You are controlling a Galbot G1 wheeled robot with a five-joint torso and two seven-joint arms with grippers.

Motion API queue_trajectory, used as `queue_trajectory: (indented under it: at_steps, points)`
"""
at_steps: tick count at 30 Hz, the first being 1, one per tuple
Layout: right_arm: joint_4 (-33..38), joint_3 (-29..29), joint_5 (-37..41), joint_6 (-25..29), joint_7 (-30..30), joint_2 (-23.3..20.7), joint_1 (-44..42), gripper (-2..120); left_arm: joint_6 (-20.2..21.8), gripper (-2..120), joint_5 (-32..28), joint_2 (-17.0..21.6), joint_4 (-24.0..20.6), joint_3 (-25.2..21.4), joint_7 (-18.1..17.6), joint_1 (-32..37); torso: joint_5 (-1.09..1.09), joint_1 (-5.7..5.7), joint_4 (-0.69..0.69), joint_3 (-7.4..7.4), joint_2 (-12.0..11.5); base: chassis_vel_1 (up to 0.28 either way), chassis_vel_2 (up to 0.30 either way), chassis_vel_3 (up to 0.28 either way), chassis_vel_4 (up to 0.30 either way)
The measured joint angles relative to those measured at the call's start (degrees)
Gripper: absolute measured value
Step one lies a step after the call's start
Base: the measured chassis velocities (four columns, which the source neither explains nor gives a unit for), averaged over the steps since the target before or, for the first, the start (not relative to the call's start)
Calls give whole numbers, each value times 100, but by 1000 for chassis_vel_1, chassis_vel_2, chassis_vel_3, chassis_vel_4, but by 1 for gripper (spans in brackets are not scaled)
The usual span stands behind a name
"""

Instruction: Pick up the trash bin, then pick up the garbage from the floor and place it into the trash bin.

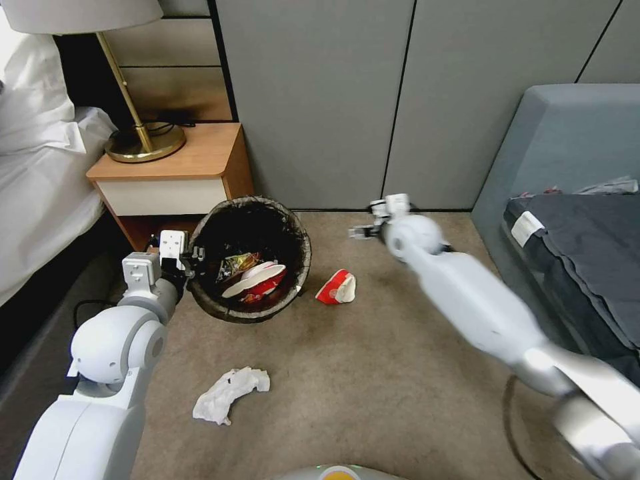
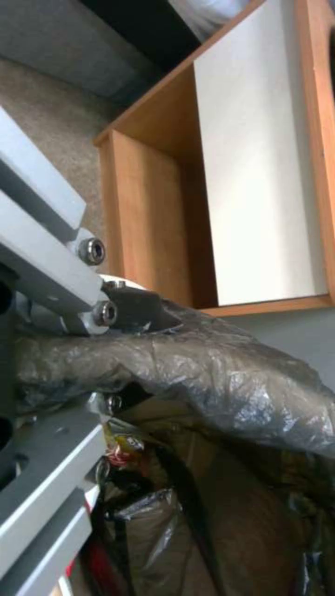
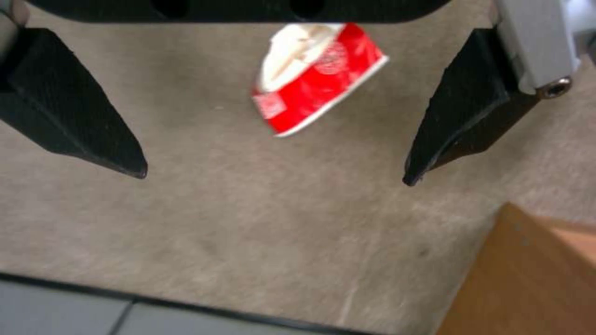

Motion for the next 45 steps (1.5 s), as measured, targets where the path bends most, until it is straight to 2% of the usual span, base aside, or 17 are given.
queue_trajectory:
  at_steps: [9, 20, 23, 31, 33, 45]
  points:
    - [-1210, -22, -622, 71, -307, 605, 50, 100, 0, 0, 41, -36, 12, -4, 12, 57, 0, 0, -4, -1, 0, 0, 0, 0, 0]
    - [-2054, 114, -819, 463, -452, 886, -117, 100, 0, 0, 77, -119, 8, 18, 34, 104, 1, 0, -5, -1, 0, 0, 0, 0, 0]
    - [-2571, 224, -1071, 651, -672, 1165, -92, 100, 0, 0, 103, -139, -12, 47, 38, 130, 1, 0, -4, -1, 0, 0, 0, 0, 0]
    - [-3249, 424, -1593, 922, -1081, 1518, 3, 100, 0, 0, 128, -133, -18, 43, 43, 151, 1, 0, -4, 0, 0, 0, 0, 0, 0]
    - [-3562, 627, -1911, 1061, -1299, 1649, 65, 100, 0, 0, 141, -139, -31, 48, 48, 186, 0, 0, -4, -1, 0, 0, 0, 0, 0]
    - [-4281, 1134, -2421, 1393, -1657, 1819, 151, 100, 0, 0, 177, -149, -113, 81, 56, 258, 2, 0, -5, -1, 0, 0, 0, 0, 0]
